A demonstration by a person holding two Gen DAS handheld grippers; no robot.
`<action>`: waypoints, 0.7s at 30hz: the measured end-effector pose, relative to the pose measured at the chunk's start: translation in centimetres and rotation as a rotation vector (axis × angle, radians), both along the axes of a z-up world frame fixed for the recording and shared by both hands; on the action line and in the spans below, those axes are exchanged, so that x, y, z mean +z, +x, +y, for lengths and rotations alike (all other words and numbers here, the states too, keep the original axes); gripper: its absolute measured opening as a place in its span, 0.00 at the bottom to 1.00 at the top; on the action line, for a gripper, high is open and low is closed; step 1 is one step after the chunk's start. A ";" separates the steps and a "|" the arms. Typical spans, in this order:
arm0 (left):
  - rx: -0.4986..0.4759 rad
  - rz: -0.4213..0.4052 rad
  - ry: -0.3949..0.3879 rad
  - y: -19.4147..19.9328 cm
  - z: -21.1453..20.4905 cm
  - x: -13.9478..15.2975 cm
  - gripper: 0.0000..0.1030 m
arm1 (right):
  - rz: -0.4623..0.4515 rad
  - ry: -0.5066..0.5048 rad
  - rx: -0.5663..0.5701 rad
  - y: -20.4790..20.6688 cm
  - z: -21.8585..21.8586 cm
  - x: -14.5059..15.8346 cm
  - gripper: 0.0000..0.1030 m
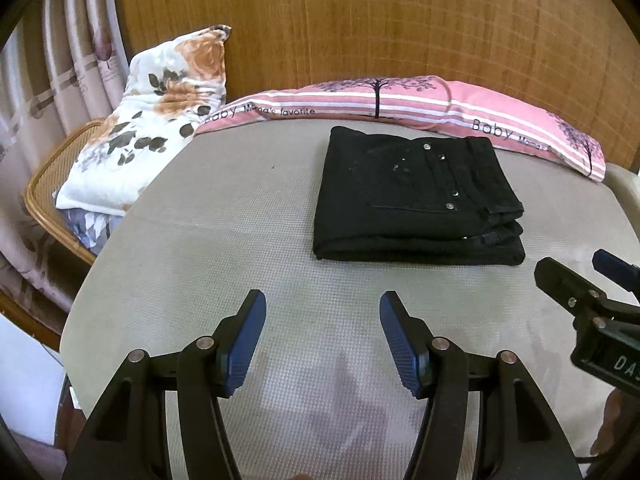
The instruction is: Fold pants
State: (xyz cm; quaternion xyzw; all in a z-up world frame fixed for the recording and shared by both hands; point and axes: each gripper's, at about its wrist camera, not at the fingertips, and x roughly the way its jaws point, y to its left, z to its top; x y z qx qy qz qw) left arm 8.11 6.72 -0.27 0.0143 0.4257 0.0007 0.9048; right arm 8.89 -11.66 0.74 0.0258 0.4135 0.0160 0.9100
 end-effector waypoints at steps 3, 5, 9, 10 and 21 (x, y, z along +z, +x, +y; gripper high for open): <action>-0.002 -0.002 0.004 -0.3 -0.2 0.1 0.58 | 0.000 -0.006 0.001 -0.3 0.3 0.1 0.96; 0.001 -0.003 0.009 -0.4 -0.3 0.1 0.58 | -0.001 -0.005 0.007 -0.4 0.5 0.0 0.96; 0.001 -0.004 0.014 -0.6 -0.4 0.1 0.58 | -0.005 -0.027 0.020 -0.8 1.0 0.0 0.96; 0.001 -0.003 0.015 -0.7 -0.4 0.1 0.58 | -0.005 -0.031 0.024 -0.8 1.0 0.0 0.96; -0.006 -0.001 0.011 -0.9 -0.8 -0.2 0.58 | -0.001 -0.032 0.028 -1.0 1.2 -0.2 0.97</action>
